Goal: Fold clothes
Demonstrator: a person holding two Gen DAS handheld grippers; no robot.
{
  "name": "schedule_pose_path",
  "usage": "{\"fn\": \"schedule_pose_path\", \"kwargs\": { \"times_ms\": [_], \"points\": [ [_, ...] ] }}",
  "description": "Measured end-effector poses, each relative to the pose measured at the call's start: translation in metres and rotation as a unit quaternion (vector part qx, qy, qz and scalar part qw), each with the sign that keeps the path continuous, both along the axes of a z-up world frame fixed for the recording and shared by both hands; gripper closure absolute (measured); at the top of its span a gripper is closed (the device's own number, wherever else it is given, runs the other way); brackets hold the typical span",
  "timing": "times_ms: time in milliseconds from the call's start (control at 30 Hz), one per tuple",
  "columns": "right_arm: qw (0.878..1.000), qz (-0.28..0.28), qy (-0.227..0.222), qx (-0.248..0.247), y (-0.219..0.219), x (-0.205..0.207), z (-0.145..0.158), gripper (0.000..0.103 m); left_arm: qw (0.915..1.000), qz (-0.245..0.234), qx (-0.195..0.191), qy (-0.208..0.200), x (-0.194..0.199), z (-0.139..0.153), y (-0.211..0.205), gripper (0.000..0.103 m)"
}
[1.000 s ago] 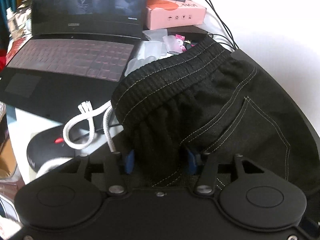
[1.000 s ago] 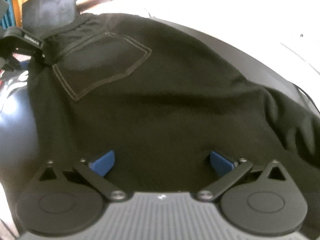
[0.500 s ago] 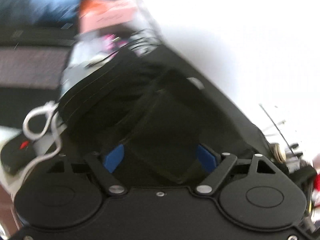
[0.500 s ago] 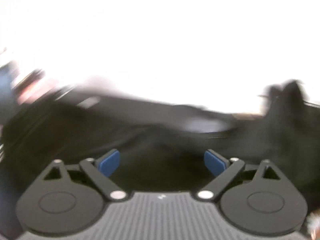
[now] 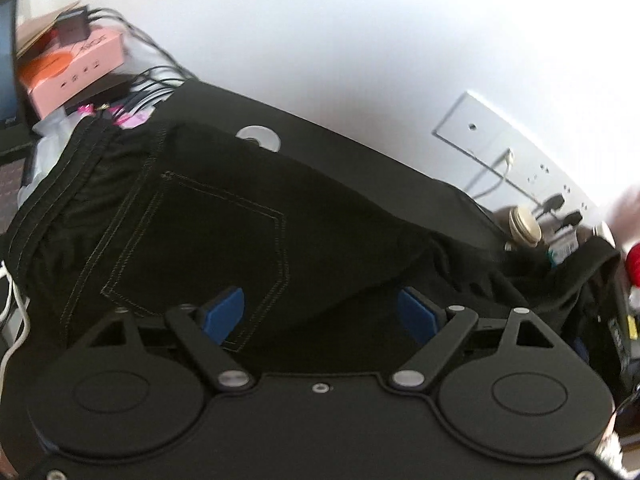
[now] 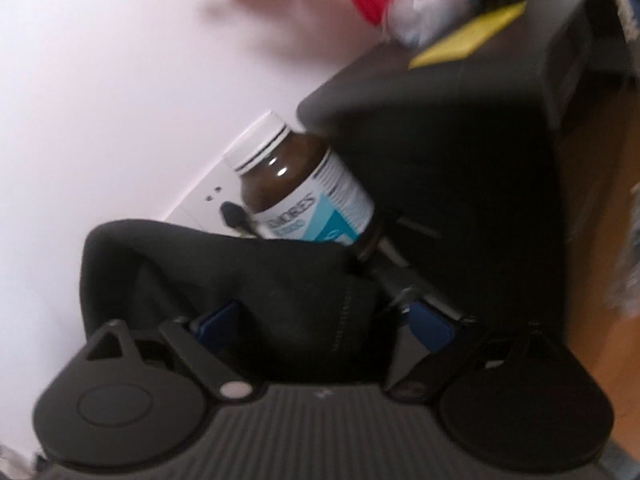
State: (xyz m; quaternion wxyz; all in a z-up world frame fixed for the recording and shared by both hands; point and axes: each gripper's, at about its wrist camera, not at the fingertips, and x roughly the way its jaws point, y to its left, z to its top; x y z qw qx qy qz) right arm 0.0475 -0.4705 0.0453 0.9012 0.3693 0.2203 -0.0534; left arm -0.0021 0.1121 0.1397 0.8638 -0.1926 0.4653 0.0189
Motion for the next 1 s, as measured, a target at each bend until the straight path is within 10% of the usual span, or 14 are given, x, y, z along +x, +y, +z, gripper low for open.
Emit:
{"fn": "schedule_pose_path", "kwargs": {
  "times_ms": [67, 133, 533, 1000],
  "points": [
    [0.999, 0.03, -0.01, 0.029, -0.002, 0.005, 0.002, 0.067, 0.9999, -0.009, 0.013, -0.004, 0.002, 0.005, -0.011, 0.018],
    [0.996, 0.06, -0.026, 0.057, -0.005, 0.004, 0.011, 0.092, 0.9996, -0.018, 0.018, -0.014, 0.001, 0.009, -0.021, 0.017],
    [0.946, 0.238, -0.18, 0.127, -0.019, -0.06, 0.158, 0.095, 0.9936, -0.082, -0.006, -0.077, -0.033, 0.031, -0.099, 0.017],
    [0.92, 0.295, -0.171, 0.192, 0.009, -0.201, 0.238, 0.096, 0.9774, -0.133, -0.071, -0.148, -0.13, 0.027, -0.104, 0.014]
  ]
}}
